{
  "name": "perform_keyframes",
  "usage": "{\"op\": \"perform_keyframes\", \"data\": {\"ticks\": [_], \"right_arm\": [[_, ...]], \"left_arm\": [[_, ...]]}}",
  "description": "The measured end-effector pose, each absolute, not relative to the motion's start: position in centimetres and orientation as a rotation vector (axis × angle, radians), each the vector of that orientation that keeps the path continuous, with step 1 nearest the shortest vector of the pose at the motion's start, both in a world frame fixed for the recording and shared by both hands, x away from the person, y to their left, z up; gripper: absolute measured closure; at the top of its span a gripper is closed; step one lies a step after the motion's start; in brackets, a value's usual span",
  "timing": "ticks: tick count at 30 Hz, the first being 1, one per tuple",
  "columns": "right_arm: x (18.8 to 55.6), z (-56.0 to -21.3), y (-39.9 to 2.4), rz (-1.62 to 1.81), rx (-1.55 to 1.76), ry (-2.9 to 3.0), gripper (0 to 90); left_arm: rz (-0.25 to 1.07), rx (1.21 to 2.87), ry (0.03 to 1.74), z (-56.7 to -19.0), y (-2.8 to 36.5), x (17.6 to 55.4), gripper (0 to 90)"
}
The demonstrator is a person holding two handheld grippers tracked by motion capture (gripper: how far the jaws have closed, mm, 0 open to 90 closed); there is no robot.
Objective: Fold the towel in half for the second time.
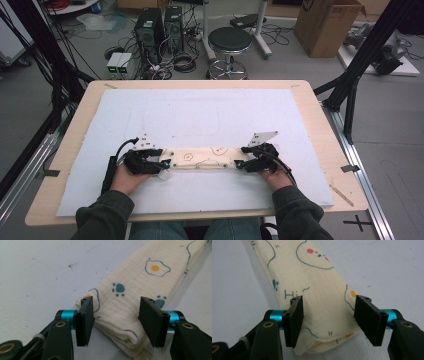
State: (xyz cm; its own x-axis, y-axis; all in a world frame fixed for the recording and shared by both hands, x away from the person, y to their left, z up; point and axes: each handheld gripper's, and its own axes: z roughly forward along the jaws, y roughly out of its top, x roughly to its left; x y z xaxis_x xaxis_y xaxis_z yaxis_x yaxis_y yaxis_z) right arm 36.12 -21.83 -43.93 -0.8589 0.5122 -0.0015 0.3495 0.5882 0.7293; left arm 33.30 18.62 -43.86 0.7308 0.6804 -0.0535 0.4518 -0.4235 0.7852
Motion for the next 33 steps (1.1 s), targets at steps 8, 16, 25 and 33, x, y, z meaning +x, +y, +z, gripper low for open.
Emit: {"op": "perform_keyframes", "data": {"ticks": [8, 16, 25, 33], "right_arm": [[36.3, -42.1, -22.4, 1.230, 0.790, 2.558, 32.1], [37.8, -40.8, -23.2, 1.236, 0.897, 2.503, 38.2], [39.4, -42.2, -23.7, 1.190, 1.047, 2.562, 52.2], [39.7, -43.4, -23.5, 1.149, 1.078, 2.622, 62.4]], "left_arm": [[0.344, 2.009, 0.868, -42.0, 19.1, 33.8, 39.2], [0.370, 1.964, 0.936, -41.6, 19.5, 35.1, 41.0], [0.326, 1.993, 1.016, -42.8, 19.6, 36.2, 46.6], [0.260, 2.077, 1.018, -43.6, 19.2, 36.5, 58.5]]}}
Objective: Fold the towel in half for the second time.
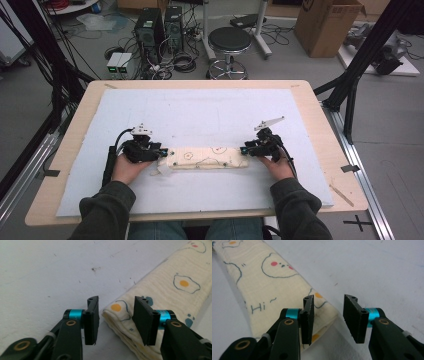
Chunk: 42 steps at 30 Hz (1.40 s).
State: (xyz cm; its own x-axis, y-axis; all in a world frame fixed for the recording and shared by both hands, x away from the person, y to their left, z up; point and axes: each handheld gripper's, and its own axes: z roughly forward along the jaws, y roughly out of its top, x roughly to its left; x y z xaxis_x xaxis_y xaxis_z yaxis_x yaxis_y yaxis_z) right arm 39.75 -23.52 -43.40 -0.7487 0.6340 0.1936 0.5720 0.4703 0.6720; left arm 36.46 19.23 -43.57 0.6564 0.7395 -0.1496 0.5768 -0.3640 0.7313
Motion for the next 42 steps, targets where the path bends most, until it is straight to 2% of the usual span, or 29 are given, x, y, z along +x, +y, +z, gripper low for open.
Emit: {"op": "perform_keyframes", "data": {"ticks": [12, 17, 42], "right_arm": [[39.5, -43.8, -23.4, 1.184, 1.065, 2.651, 76.7], [39.4, -43.7, -23.3, 1.180, 1.045, 2.653, 79.5], [39.7, -42.4, -23.1, 1.202, 1.005, 2.618, 80.9]], "left_arm": [[0.254, 2.068, 1.004, -44.0, 19.1, 36.1, 74.9], [0.265, 2.072, 0.995, -43.8, 19.1, 35.9, 79.5], [0.318, 1.969, 1.014, -42.9, 19.9, 36.0, 81.3]]}}
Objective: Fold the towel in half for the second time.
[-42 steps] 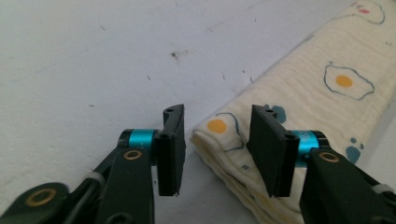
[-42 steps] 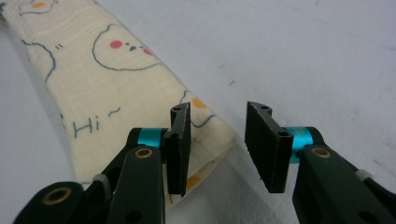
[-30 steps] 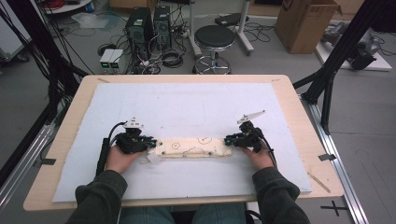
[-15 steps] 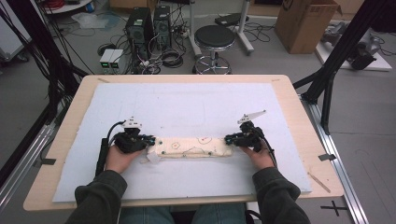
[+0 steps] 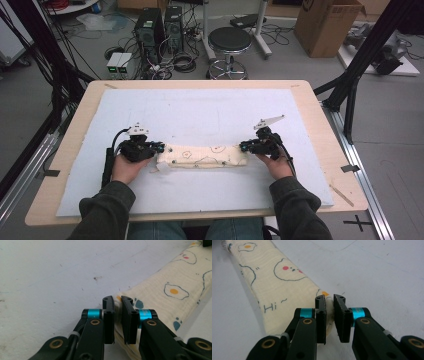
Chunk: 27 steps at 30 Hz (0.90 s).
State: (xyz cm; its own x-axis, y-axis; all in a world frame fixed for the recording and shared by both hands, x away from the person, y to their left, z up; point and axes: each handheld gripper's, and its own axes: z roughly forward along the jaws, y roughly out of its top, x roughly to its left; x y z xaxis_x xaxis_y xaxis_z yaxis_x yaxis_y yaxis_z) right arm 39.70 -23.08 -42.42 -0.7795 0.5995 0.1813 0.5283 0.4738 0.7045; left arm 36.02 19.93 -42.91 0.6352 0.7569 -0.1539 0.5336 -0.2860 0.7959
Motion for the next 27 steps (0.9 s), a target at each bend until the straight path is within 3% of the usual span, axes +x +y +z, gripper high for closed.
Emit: {"op": "perform_keyframes", "data": {"ticks": [27], "right_arm": [[43.9, -42.1, -22.2, 1.175, 1.121, 2.507, 80.7]], "left_arm": [[0.366, 1.839, 1.147, -43.6, 19.9, 39.7, 80.1]]}}
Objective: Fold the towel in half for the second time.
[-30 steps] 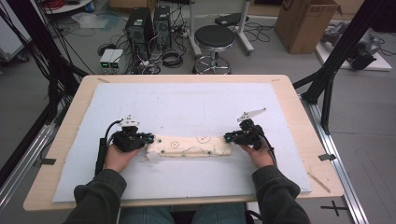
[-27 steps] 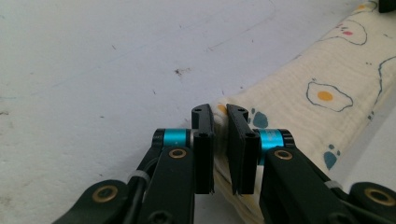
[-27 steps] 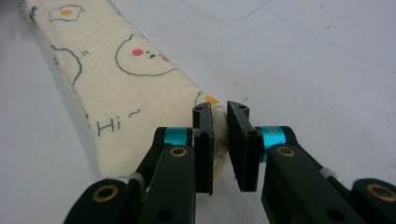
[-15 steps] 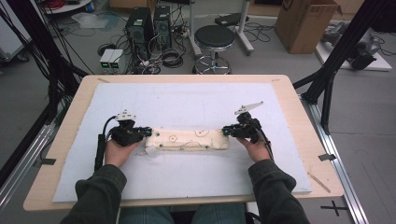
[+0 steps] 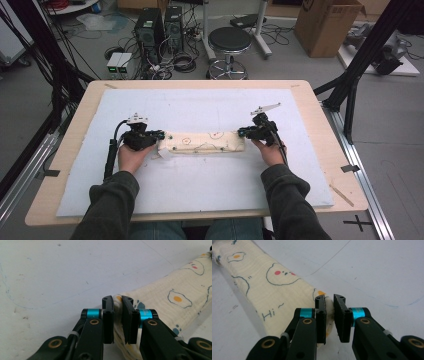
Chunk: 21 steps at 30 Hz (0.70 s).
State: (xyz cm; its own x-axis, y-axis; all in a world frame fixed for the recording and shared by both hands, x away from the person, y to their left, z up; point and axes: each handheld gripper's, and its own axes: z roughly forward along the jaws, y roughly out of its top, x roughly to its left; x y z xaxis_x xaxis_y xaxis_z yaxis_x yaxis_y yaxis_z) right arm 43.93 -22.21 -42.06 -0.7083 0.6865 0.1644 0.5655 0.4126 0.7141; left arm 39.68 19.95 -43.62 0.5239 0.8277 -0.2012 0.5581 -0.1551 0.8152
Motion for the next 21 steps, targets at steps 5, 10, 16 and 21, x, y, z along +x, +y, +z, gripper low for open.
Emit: {"op": "perform_keyframes", "data": {"ticks": [5, 10, 16, 21], "right_arm": [[44.4, -42.6, -22.2, 1.166, 1.153, 2.500, 79.1], [44.5, -42.8, -22.5, 1.195, 1.159, 2.496, 70.1], [44.2, -42.3, -22.9, 1.243, 1.181, 2.469, 59.2], [43.8, -41.6, -23.3, 1.294, 1.175, 2.433, 51.0]], "left_arm": [[0.370, 1.839, 1.154, -44.1, 19.9, 40.0, 77.5], [0.379, 1.832, 1.156, -44.1, 20.1, 40.0, 61.9], [0.373, 1.815, 1.126, -43.6, 20.0, 39.6, 53.4], [0.360, 1.815, 1.108, -43.1, 20.1, 39.3, 48.2]]}}
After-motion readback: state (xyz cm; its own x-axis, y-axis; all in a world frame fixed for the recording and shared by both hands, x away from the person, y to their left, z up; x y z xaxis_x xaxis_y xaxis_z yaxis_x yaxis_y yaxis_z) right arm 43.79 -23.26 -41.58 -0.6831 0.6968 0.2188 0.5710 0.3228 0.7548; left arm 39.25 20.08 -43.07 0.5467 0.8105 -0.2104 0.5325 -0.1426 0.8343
